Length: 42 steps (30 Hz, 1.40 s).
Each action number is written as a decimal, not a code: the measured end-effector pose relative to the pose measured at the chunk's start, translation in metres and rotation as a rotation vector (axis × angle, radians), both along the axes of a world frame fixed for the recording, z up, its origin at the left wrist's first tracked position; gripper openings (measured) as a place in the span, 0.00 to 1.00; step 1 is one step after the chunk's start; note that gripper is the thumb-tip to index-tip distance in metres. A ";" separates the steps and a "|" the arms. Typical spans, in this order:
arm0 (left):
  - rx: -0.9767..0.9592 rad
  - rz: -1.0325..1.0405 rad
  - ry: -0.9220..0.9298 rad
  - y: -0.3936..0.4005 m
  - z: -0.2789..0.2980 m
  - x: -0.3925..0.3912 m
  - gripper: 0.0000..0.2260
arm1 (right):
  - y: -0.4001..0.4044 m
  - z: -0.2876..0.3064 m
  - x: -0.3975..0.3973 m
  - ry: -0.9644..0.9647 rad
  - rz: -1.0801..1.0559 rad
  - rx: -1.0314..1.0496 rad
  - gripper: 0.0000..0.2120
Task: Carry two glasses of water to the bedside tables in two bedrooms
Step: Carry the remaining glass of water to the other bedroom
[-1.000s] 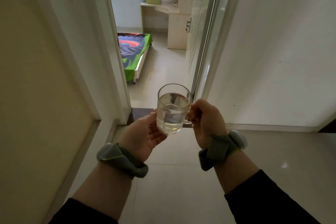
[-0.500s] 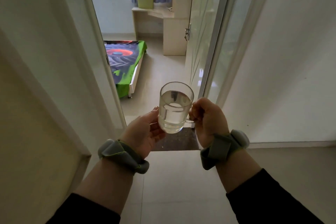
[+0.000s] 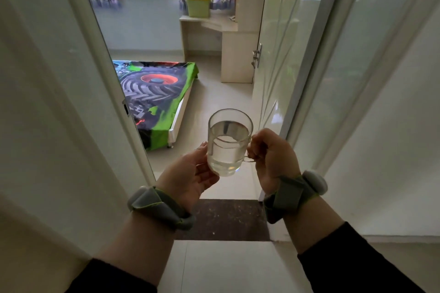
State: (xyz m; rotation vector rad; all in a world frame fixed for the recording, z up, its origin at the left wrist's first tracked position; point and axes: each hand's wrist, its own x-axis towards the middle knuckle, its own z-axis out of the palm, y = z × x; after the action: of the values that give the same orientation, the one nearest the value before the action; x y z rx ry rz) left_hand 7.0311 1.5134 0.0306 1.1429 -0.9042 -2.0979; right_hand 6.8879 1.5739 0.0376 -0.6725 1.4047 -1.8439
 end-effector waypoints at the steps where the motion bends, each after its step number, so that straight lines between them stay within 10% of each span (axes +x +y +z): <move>1: 0.004 0.008 0.014 -0.018 0.002 -0.013 0.10 | -0.018 0.003 -0.013 -0.001 0.014 0.001 0.17; 42: 0.015 -0.001 0.001 -0.653 0.005 -0.332 0.16 | -0.662 -0.007 -0.336 0.061 0.021 -0.008 0.14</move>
State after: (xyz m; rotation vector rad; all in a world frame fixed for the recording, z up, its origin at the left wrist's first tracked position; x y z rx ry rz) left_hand 6.6994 0.8605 0.0355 1.1494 -0.8906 -2.1088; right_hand 6.5521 0.9123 0.0303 -0.7507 1.4245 -1.8269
